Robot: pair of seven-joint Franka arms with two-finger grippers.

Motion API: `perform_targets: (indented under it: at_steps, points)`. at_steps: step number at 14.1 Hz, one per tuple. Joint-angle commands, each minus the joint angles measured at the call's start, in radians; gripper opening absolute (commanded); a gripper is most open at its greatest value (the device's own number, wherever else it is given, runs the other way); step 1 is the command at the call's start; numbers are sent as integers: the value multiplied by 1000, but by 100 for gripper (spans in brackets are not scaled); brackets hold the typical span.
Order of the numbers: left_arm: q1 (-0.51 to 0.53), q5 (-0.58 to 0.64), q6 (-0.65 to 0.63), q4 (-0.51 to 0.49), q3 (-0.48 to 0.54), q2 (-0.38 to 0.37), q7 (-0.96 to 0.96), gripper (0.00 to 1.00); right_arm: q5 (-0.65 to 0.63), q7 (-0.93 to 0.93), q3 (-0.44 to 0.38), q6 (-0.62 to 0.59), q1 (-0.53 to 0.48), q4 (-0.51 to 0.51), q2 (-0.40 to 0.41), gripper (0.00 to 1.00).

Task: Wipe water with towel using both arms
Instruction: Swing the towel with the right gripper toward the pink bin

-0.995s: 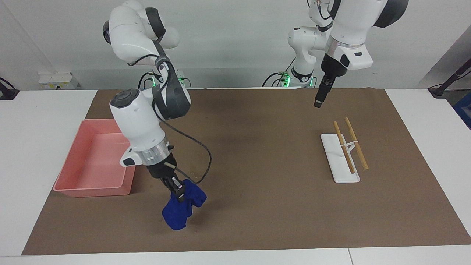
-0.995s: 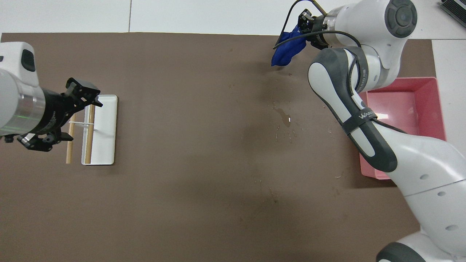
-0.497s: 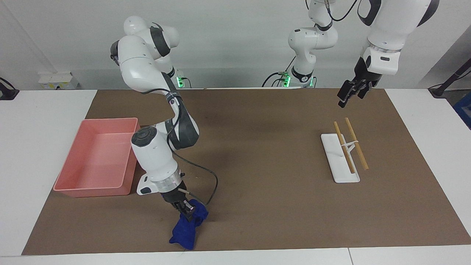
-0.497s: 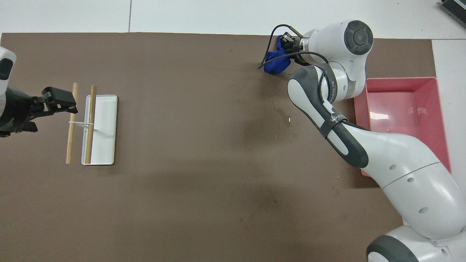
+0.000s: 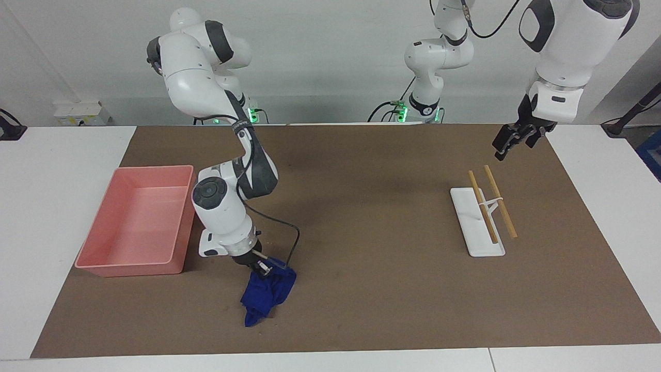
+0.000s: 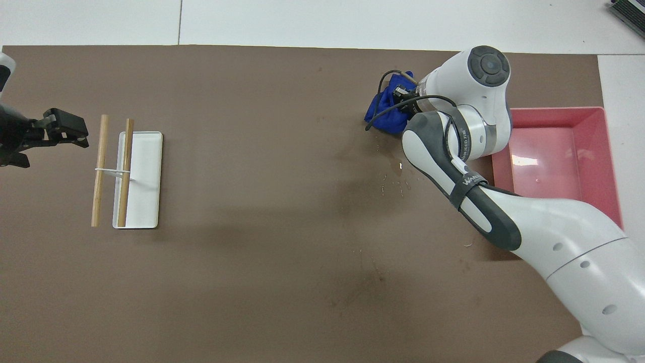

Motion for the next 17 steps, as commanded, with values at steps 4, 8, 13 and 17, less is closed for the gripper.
perform_targets:
  at_steps: [4,8,13,17]
  points:
    - [4,34,-95,-38,-16,-53,22,100,-5,17,13,-48,-14,-314,-209,0]
    - [4,34,-16,-188,-13,-128,63,100,-2,0,15,-51,-14,-532,-354,0]
    - [-12,21,37,-151,-8,-108,56,100,70,-4,15,-158,-13,-737,-534,0]
    - [-36,10,-23,-148,-2,-112,207,100,79,-75,15,-356,-13,-751,-615,0]
